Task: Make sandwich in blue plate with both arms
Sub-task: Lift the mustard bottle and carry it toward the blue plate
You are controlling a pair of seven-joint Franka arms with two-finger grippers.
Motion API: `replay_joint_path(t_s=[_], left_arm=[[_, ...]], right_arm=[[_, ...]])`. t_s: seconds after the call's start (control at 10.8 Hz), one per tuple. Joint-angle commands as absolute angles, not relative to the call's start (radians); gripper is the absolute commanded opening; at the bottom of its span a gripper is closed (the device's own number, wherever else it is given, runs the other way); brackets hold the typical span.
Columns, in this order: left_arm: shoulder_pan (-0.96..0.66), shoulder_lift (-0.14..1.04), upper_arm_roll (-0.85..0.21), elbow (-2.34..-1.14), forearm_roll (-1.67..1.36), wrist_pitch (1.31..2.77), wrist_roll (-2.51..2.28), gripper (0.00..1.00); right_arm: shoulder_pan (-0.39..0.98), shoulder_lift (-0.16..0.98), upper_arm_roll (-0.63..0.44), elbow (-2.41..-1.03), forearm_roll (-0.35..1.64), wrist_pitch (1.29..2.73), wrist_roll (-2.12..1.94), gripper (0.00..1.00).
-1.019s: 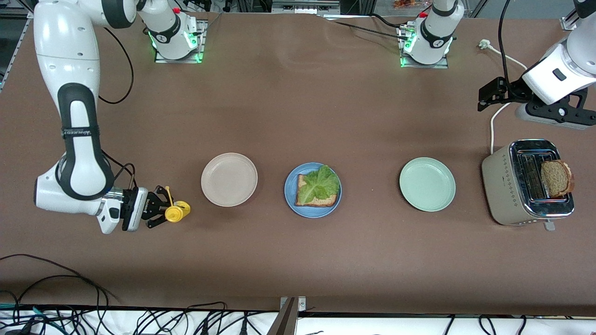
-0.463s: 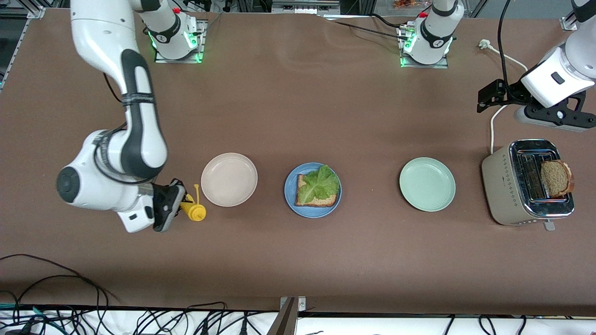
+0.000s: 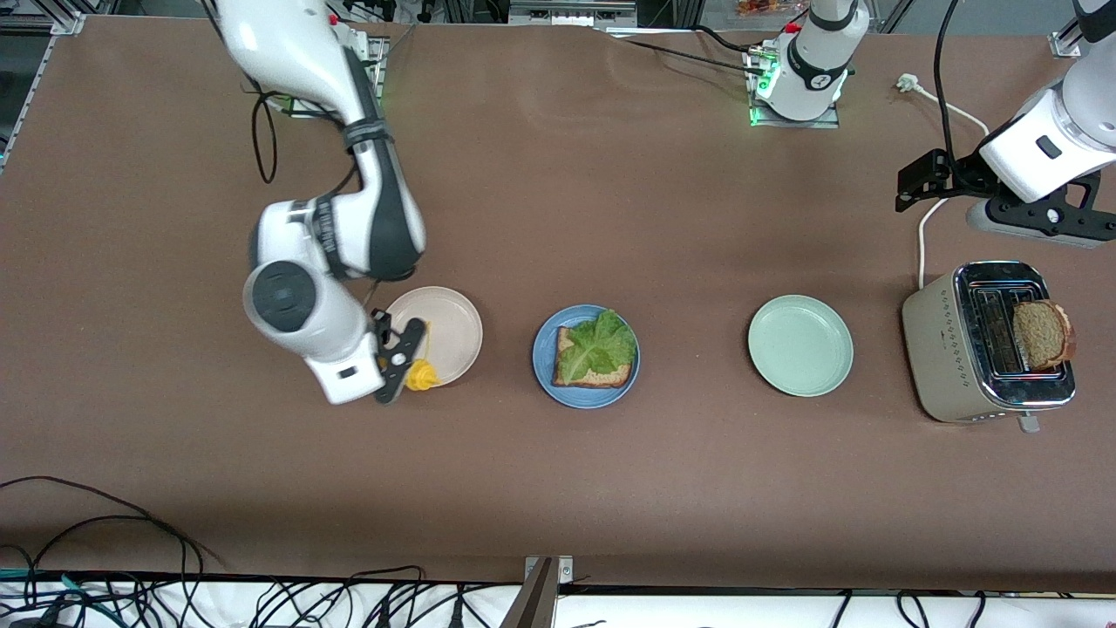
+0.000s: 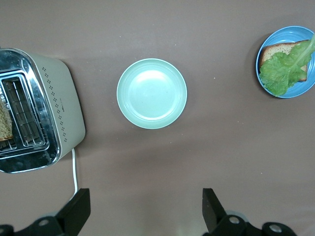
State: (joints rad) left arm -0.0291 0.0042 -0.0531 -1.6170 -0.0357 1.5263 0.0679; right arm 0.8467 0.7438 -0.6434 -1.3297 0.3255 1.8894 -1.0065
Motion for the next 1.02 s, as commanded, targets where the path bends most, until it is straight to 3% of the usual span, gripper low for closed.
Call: replay_joint_path(t_s=[0.0,0.37,0.93], left_arm=[[-0.006,0.012,-0.052,-1.595,-0.081,1.519,0.074,1.00],[-0.005,0.012,-0.052,-1.594,-0.080,1.517,0.074,1.00],[-0.005,0.012,-0.054,-1.594,-0.080,1.516,0.074,1.00]], right_arm=[[0.995,0.820,-0.680,-1.186,0.067,1.737,-0.817,0.00],[1.118,0.969,-0.710,-0.985,-0.113,1.505,-0.703,0.00],[1.203,1.117,-0.707,-0.948,-0.215,1.493,-0.509,0.00]])
